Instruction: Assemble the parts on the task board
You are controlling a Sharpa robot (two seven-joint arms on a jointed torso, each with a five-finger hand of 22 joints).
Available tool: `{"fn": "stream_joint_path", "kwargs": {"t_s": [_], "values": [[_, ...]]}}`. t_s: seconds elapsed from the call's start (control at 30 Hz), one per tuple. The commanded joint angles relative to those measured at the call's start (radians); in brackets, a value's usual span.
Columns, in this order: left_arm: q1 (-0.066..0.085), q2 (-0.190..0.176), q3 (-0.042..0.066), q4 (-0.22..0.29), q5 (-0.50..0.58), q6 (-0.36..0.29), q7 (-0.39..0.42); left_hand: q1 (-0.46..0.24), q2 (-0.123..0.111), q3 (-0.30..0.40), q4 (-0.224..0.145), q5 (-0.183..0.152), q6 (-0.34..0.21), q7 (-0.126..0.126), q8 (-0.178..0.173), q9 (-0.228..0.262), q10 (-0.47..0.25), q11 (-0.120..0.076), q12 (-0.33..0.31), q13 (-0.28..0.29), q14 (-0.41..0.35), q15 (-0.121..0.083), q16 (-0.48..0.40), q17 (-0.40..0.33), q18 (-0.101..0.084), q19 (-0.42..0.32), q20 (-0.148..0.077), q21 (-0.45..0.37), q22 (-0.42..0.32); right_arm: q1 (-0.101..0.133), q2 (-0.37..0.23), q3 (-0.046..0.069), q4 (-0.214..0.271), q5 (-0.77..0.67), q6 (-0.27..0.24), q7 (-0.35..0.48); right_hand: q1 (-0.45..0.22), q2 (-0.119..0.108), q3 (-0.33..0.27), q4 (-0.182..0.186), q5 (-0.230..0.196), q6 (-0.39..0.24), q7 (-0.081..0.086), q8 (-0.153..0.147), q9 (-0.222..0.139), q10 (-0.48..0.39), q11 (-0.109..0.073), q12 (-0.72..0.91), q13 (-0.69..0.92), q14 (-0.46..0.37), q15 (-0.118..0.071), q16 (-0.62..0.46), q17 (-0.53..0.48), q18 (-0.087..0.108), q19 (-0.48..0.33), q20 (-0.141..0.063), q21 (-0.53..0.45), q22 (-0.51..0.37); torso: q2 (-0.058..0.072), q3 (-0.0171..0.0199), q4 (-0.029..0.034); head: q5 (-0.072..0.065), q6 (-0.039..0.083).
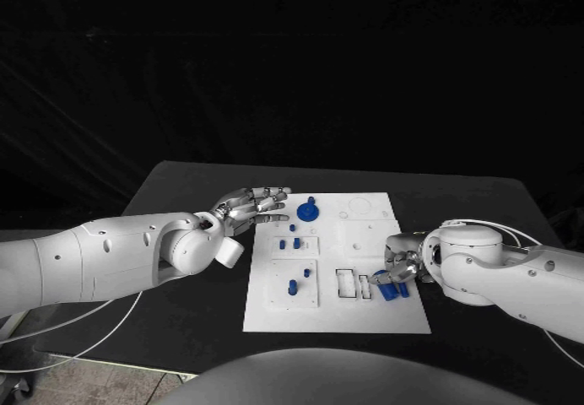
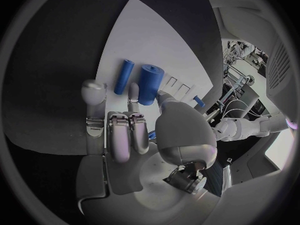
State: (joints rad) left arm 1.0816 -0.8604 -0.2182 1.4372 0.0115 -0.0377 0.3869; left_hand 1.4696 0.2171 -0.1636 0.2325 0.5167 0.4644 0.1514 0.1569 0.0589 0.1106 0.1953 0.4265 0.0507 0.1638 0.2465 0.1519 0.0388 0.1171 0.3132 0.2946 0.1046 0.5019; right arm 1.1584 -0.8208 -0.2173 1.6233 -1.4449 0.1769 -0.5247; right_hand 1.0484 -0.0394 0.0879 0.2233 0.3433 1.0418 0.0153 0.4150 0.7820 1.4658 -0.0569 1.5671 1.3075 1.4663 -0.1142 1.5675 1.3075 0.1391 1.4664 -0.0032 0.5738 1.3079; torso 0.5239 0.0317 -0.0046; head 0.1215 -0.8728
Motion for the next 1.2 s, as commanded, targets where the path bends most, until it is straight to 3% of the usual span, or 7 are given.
{"fn": "stream_joint_path", "kwargs": {"t_s": [0.03, 0.17, 0.23, 0.5, 0.6, 0.87, 1.2], "values": [[-0.001, 0.003, 0.001, 0.001, -0.005, 0.022, 0.001, 0.009, 0.001, 0.002, -0.003, 0.007, 0.003, 0.004, 0.002, 0.000, 0.000, 0.007, 0.006, 0.001, 0.007, 0.001, 0.006, 0.001, -0.013, 0.006, -0.002, 0.006, -0.002, -0.010, 0.002, -0.005, -0.004, -0.007, 0.019, -0.003, 0.048, -0.007, 0.035, -0.049, 0.011, -0.022, 0.001, -0.016, 0.002, 0.105, 0.006, 0.004, 0.263, 0.104, 0.007, 0.003, 0.263, -0.001, 0.009, 0.006, -0.012, 0.080, 0.000, -0.0001, 0.0001, -0.001, 0.000], [-0.001, 0.002, 0.001, 0.002, -0.005, 0.021, 0.002, 0.010, 0.001, 0.002, -0.004, 0.007, 0.003, 0.005, 0.002, 0.000, 0.000, 0.008, 0.007, 0.001, 0.007, 0.002, 0.007, 0.001, -0.013, 0.006, -0.002, 0.006, -0.002, -0.016, 0.003, -0.005, -0.001, -0.020, 0.004, 0.005, 0.085, -0.023, 0.051, -0.086, 0.028, -0.059, 0.010, -0.039, 0.004, 0.105, 0.008, 0.004, 0.263, 0.104, 0.009, 0.003, 0.263, 0.002, 0.003, 0.008, -0.038, 0.075, 0.000, -0.0002, 0.0005, -0.002, 0.000], [-0.001, 0.001, 0.001, 0.002, -0.005, 0.021, 0.002, 0.011, 0.001, 0.003, -0.005, 0.008, 0.005, 0.005, 0.003, 0.000, 0.001, 0.008, 0.009, 0.001, 0.008, 0.002, 0.008, 0.001, -0.013, 0.007, -0.002, 0.006, -0.001, -0.018, 0.004, -0.005, 0.001, -0.025, 0.004, 0.006, 0.109, -0.027, 0.064, -0.109, 0.068, -0.086, 0.016, -0.045, 0.011, 0.105, 0.009, 0.004, 0.263, 0.104, 0.010, 0.003, 0.263, 0.002, 0.002, 0.009, -0.039, 0.074, -0.001, -0.0002, 0.0006, -0.002, 0.000], [-0.001, 0.002, 0.001, 0.002, -0.005, 0.022, 0.005, 0.012, 0.002, 0.005, -0.007, 0.010, 0.007, 0.007, 0.004, 0.001, 0.004, 0.011, 0.013, 0.002, 0.011, 0.003, 0.011, 0.002, -0.013, 0.010, -0.002, 0.007, 0.000, -0.022, 0.003, -0.005, 0.003, -0.002, -0.019, 0.005, 0.137, -0.036, 0.147, -0.171, 0.365, -0.108, 0.013, -0.013, 0.057, 0.105, 0.008, 0.004, 0.263, 0.104, 0.010, 0.003, 0.263, 0.002, 0.006, 0.008, -0.024, 0.077, 0.000, -0.0011, 0.0010, -0.001, 0.000], [-0.001, 0.003, 0.001, 0.001, -0.005, 0.021, 0.008, 0.013, 0.002, 0.005, -0.008, 0.011, 0.008, 0.007, 0.004, 0.001, 0.005, 0.011, 0.015, 0.002, 0.012, 0.003, 0.012, 0.002, -0.013, 0.011, -0.002, 0.008, 0.001, -0.022, 0.002, -0.005, 0.001, 0.071, -0.038, -0.001, 0.136, -0.035, 0.189, -0.197, 0.437, -0.118, 0.010, 0.019, 0.093, 0.105, 0.008, 0.004, 0.263, 0.104, 0.010, 0.003, 0.263, 0.000, 0.008, 0.006, -0.015, 0.079, 0.000, -0.0009, 0.0009, 0.000, 0.000], [-0.001, 0.001, 0.001, 0.003, -0.005, 0.021, 0.013, 0.016, 0.004, 0.010, -0.012, 0.014, 0.017, 0.009, 0.008, 0.002, 0.015, 0.010, 0.027, 0.004, 0.020, 0.007, 0.020, 0.003, -0.014, 0.017, -0.002, 0.010, 0.004, -0.022, 0.001, -0.005, -0.007, 0.255, -0.078, -0.018, 0.116, -0.025, 0.227, -0.212, 0.445, -0.135, 0.009, 0.054, 0.133, 0.105, 0.012, 0.004, 0.263, 0.104, 0.011, 0.003, 0.263, -0.004, 0.012, 0.008, 0.011, 0.083, -0.001, -0.0009, 0.0002, 0.004, 0.000], [-0.002, 0.003, 0.001, 0.002, -0.005, 0.020, 0.012, 0.016, 0.005, 0.010, -0.012, 0.014, 0.017, 0.009, 0.009, 0.002, 0.017, 0.011, 0.029, 0.004, 0.021, 0.007, 0.021, 0.003, -0.014, 0.018, -0.002, 0.010, 0.004, -0.019, -0.009, -0.004, -0.005, 0.381, -0.136, -0.029, 0.087, -0.022, 0.241, -0.206, 0.438, -0.135, 0.008, 0.068, 0.147, 0.105, 0.012, 0.004, 0.263, 0.104, 0.011, 0.003, 0.263, -0.005, 0.015, 0.008, 0.028, 0.086, -0.001, -0.0015, 0.0000, 0.003, 0.000]]}}
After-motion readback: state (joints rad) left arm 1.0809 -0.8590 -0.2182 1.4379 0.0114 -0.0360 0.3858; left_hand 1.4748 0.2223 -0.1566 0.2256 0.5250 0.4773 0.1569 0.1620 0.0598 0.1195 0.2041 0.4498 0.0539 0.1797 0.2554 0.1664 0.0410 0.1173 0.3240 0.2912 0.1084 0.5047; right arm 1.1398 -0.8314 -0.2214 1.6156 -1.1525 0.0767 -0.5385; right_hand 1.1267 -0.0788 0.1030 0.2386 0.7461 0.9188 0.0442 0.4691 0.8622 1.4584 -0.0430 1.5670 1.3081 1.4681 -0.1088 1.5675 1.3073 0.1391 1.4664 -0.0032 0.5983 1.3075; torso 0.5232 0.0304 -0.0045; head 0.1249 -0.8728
